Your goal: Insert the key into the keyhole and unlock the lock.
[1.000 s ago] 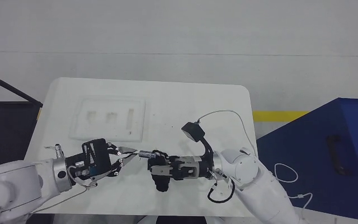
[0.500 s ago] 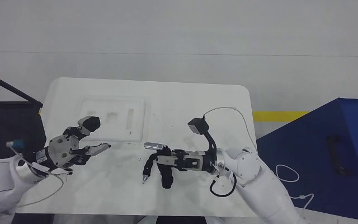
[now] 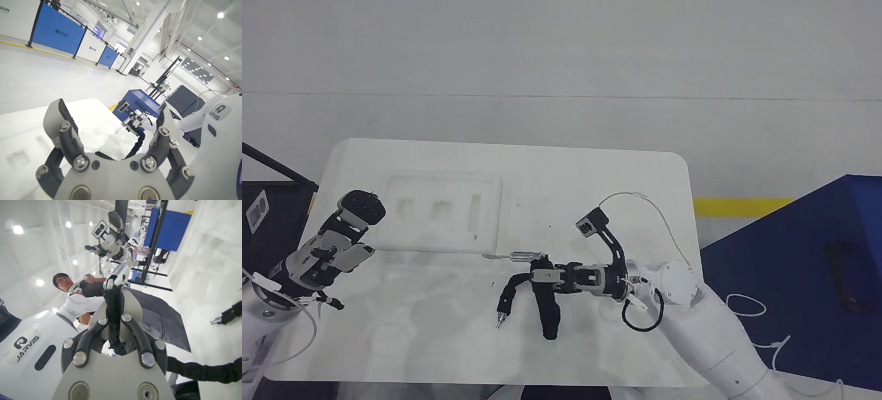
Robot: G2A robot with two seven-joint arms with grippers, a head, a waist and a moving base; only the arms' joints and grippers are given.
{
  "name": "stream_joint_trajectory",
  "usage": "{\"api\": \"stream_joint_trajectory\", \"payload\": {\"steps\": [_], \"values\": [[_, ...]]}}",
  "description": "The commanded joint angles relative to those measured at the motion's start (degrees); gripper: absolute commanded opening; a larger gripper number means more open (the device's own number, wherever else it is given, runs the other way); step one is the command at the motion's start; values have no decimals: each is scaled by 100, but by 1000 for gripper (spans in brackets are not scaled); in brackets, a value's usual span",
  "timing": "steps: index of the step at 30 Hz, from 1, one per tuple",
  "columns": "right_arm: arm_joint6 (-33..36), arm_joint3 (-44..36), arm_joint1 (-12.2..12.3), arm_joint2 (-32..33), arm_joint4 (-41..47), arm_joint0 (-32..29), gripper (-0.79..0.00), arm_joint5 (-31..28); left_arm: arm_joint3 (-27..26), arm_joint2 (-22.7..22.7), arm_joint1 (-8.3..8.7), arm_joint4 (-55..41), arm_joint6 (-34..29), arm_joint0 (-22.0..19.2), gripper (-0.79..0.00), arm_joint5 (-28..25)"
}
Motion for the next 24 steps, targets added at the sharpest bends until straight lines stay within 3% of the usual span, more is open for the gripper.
{"api": "stream_joint_trajectory", "payload": {"steps": [1, 4, 11, 12, 13, 14, 19, 24], "values": [[-62, 346, -36, -176, -296, 172, -785, 410, 0, 0, 0, -5, 0, 0, 0, 0], [-207, 658, -88, -412, -738, 374, -785, 960, 0, 0, 0, -5, 0, 0, 0, 0], [-490, 1049, -159, -589, -1037, 520, -785, 1551, 0, 0, 0, -5, 0, 0, 0, 0], [-530, 1085, -160, -596, -1108, 536, -653, 1623, 0, 0, 0, -5, 0, 0, 0, 0], [-549, 1109, -159, -598, -1154, 543, -382, 1706, 0, 0, 0, -5, 0, 0, 0, 0], [-558, 1122, -157, -591, -1186, 549, 0, 1784, 0, 0, 0, -5, 0, 0, 0, 0], [-1001, 884, -62, -430, -2063, 560, 0, 1808, 0, 0, 0, -5, 0, 0, 0, 0], [-1571, -319, 192, 197, -3070, 121, 0, 1693, 0, 0, 0, -5, 0, 0, 0, 0]]}}
